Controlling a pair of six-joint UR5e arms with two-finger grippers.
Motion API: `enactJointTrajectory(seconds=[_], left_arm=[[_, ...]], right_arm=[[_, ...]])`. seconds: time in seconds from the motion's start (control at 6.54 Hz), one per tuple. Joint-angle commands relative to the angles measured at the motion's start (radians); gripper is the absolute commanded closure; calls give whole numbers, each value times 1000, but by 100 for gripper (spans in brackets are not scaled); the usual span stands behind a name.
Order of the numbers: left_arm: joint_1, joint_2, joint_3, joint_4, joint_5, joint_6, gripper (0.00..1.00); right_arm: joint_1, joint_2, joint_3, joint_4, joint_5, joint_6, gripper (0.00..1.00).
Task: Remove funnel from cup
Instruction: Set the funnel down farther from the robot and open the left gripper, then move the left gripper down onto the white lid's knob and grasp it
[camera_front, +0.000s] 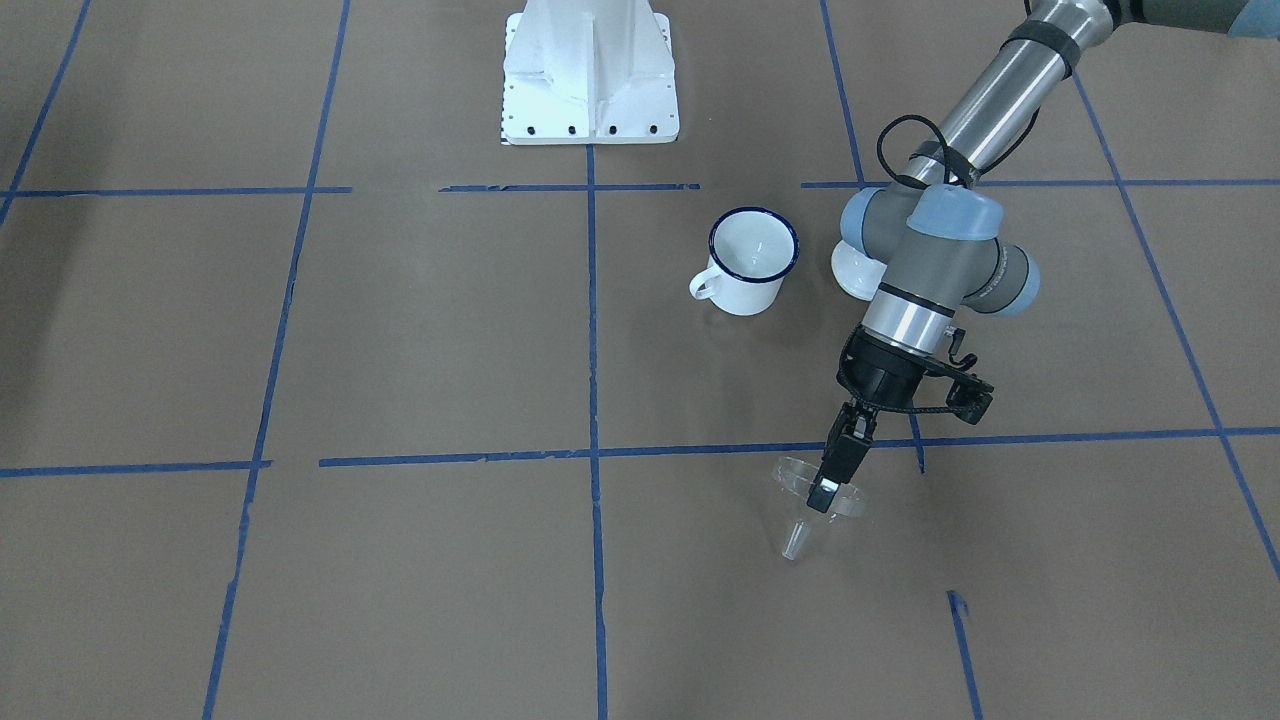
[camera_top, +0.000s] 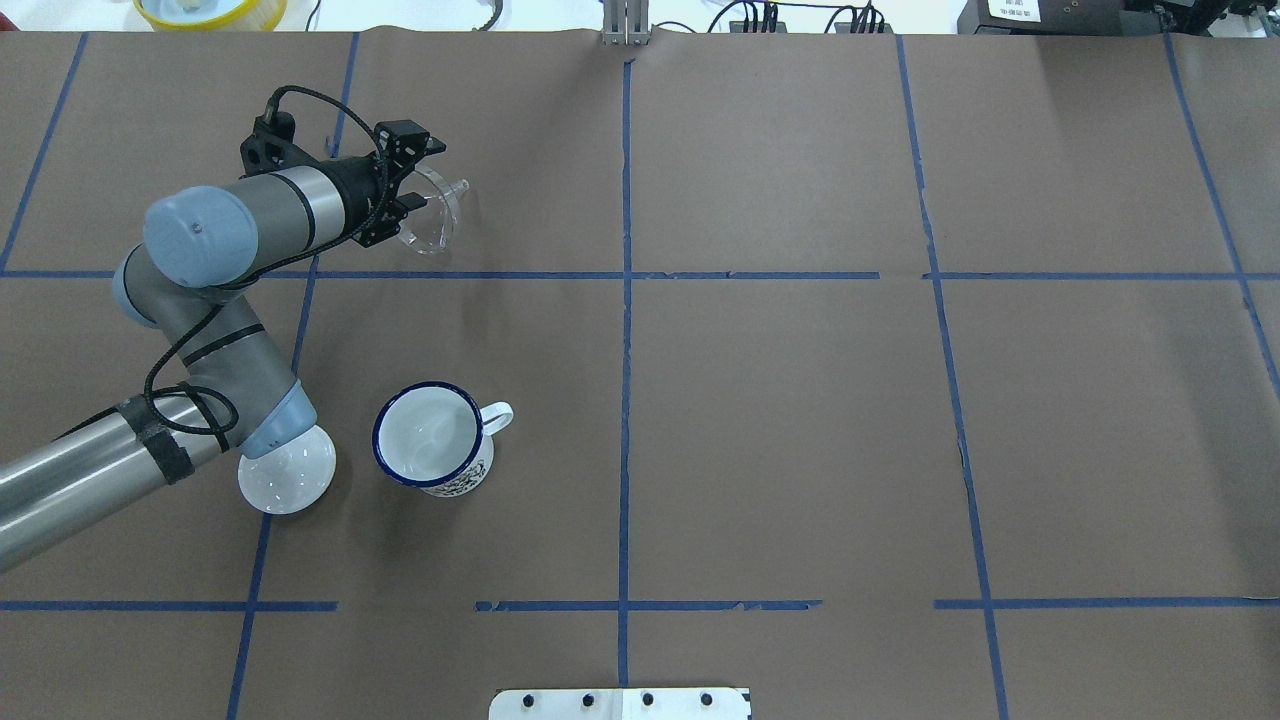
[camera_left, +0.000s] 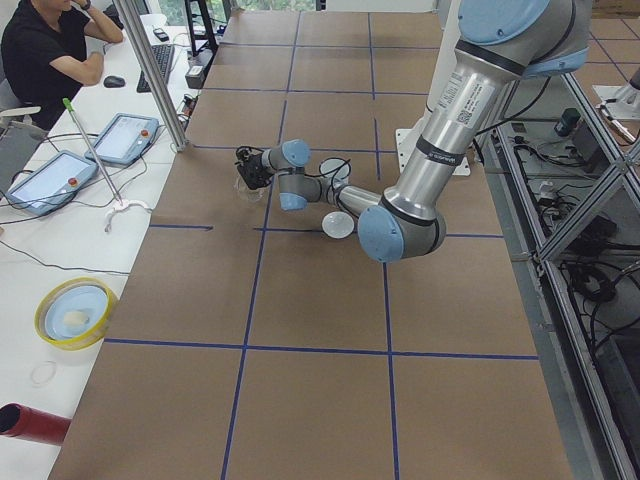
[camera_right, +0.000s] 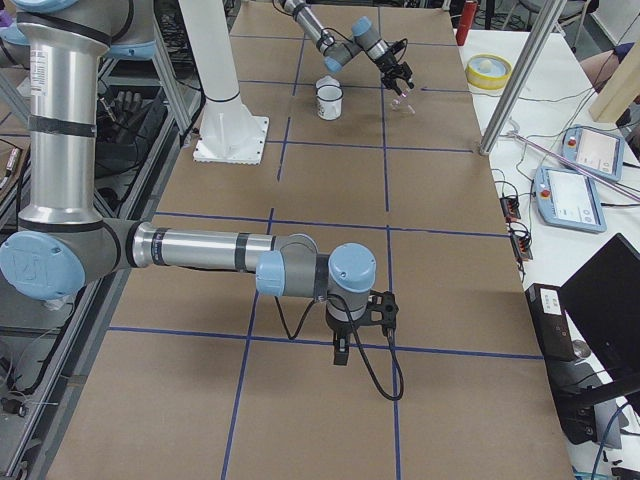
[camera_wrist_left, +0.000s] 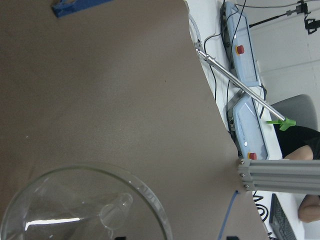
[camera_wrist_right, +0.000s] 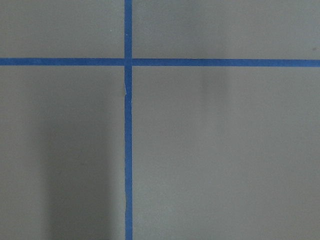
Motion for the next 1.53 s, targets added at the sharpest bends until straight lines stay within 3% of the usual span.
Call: enactJointTrajectory(seconds=[0.0, 0.15, 0.31, 0.61, 0.76, 0.92, 1.22, 1.38], left_arm=[[-45, 33, -192, 354, -201, 203, 0], [-52, 85, -313, 555, -306, 308, 0], [-79, 131, -452, 757, -333, 434, 0], [-85, 231, -617, 1014, -337, 503, 0], [-84, 374, -721, 1011, -338, 484, 0], [-81, 444, -766, 988, -341, 437, 0], [41, 501, -727, 831, -329, 237, 2], [95, 498, -683, 815, -326, 172, 2]], right_arm=[[0, 0, 0, 0, 0, 0, 0], [0, 0, 0, 0, 0, 0, 0], [0, 0, 0, 0, 0, 0, 0], [0, 0, 0, 0, 0, 0, 0], [0, 0, -2, 0, 0, 0, 0], [0, 0, -2, 0, 0, 0, 0], [0, 0, -2, 0, 0, 0, 0], [0, 0, -2, 0, 0, 0, 0]])
